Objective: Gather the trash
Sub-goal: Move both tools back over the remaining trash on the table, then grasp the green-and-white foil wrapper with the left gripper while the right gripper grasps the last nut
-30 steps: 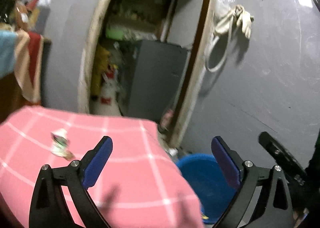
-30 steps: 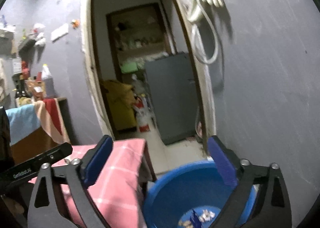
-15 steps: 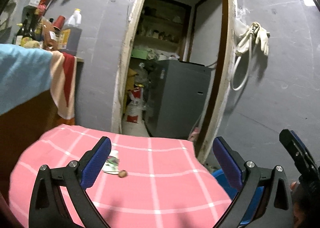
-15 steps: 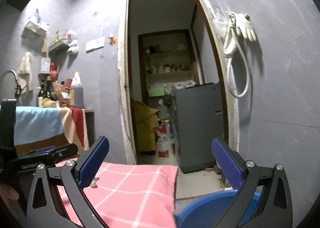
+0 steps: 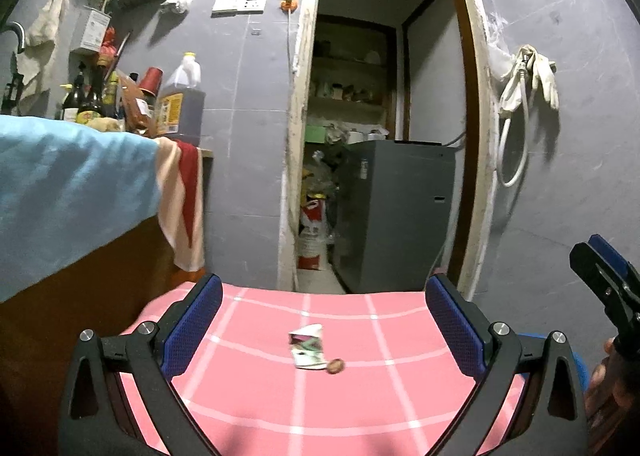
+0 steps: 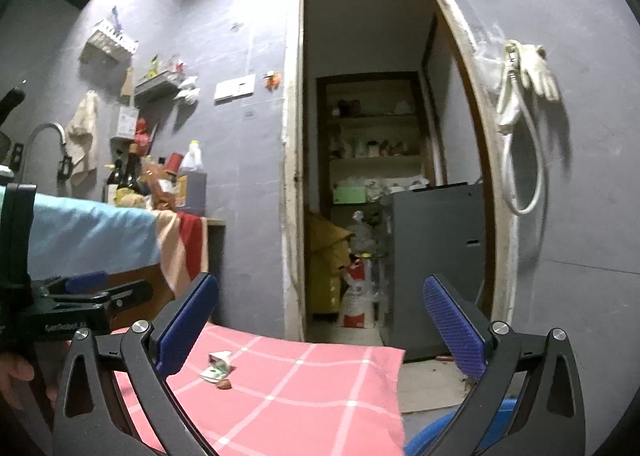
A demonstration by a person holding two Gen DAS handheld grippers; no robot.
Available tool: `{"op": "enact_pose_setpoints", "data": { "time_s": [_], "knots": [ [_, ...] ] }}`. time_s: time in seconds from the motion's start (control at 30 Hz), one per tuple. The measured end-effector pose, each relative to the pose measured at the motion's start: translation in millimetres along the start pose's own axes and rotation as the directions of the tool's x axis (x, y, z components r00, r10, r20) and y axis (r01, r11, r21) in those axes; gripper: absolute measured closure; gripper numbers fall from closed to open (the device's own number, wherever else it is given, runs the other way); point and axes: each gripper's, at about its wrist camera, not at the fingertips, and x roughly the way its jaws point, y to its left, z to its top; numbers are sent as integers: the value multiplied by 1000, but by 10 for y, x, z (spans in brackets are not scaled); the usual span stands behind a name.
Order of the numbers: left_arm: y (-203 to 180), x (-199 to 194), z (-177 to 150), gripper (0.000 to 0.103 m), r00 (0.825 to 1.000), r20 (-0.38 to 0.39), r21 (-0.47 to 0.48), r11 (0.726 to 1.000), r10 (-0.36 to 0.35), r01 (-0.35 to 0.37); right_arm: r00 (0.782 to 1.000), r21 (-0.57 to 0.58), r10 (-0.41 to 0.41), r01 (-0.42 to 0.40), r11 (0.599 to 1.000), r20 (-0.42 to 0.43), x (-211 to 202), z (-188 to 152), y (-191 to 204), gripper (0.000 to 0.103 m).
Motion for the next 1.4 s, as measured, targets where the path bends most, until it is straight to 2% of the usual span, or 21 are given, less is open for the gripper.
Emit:
{"op": "enact_pose_setpoints", "data": {
  "time_s": [0.23,0.43,0.53,0.7,0.8,0.9,0.93,1.0,1.07,1.13,1.17,1.27,1.33,1.4],
  "knots": [
    [252,131,-84,3,998,-56,5,999,41,-41,996,-57,67,-70,996,-53,308,-106,185,0],
    [528,311,-114,4,991,-118,-7,998,65,-66,980,-53,114,-124,991,-163,708,-218,278,0],
    [667,403,-144,3,985,-152,-19,996,83,-87,959,-46,113,-130,991,-261,946,-299,311,0],
    [858,582,-241,4,968,-229,-46,992,100,-114,918,-48,128,-157,986,-375,1211,-433,421,0],
    [911,698,-296,4,955,-278,-57,991,102,-123,879,-52,146,-190,980,-455,1379,-524,515,0],
    [937,825,-344,4,935,-336,-49,989,115,-140,821,-56,163,-230,972,-547,1552,-635,617,3],
    [942,857,-364,4,928,-354,-49,988,117,-143,797,-59,168,-247,967,-579,1611,-681,658,6],
    [971,931,-404,4,914,-390,-57,988,114,-147,751,-65,177,-280,958,-636,1713,-772,724,21],
    [996,1001,-437,4,896,-427,-62,985,120,-161,702,-61,189,-315,947,-687,1783,-867,782,25],
    [1028,1063,-466,4,881,-459,-72,983,116,-167,659,-52,196,-337,940,-726,1848,-942,821,34],
    [1045,1089,-480,4,874,-473,-80,982,113,-170,630,-42,202,-351,935,-750,1886,-994,842,37],
    [1078,1139,-507,4,859,-501,-92,980,108,-177,568,-12,217,-371,928,-794,1974,-1093,866,43],
    [1080,1164,-506,4,855,-507,-90,980,108,-177,541,7,224,-374,927,-811,2008,-1124,871,51],
    [1068,1176,-503,4,853,-511,-83,982,103,-169,514,28,233,-376,926,-826,2036,-1157,867,56]
  ]
}}
